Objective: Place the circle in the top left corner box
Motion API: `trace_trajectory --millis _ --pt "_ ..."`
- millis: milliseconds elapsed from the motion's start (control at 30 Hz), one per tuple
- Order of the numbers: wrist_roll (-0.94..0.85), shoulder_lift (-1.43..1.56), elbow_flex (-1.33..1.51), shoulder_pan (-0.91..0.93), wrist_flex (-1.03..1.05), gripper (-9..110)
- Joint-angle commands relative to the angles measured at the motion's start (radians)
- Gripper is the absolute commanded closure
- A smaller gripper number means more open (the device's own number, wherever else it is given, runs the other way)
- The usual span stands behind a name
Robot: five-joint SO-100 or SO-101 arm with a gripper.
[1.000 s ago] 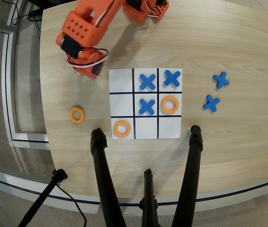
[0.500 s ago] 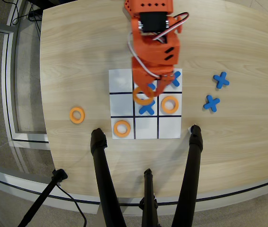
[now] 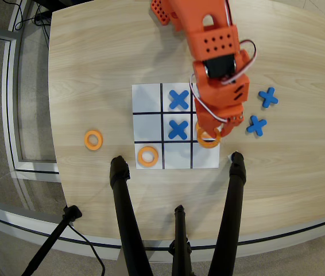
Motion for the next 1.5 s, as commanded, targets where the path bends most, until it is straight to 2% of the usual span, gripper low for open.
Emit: trace_trajectory --millis 0,233,567,1300,1467 --pt "0.017 -0.127 -0.141 0.028 -0.018 102" --pt "0.046 -0.324 -0.290 0.037 -0.034 102" --pt "0.075 -0.439 -0.426 0.032 -0.035 102" --pt "0.067 -0.483 -0.428 0.040 -0.029 101" --pt "0.067 -0.483 -0.430 0.040 -0.029 98"
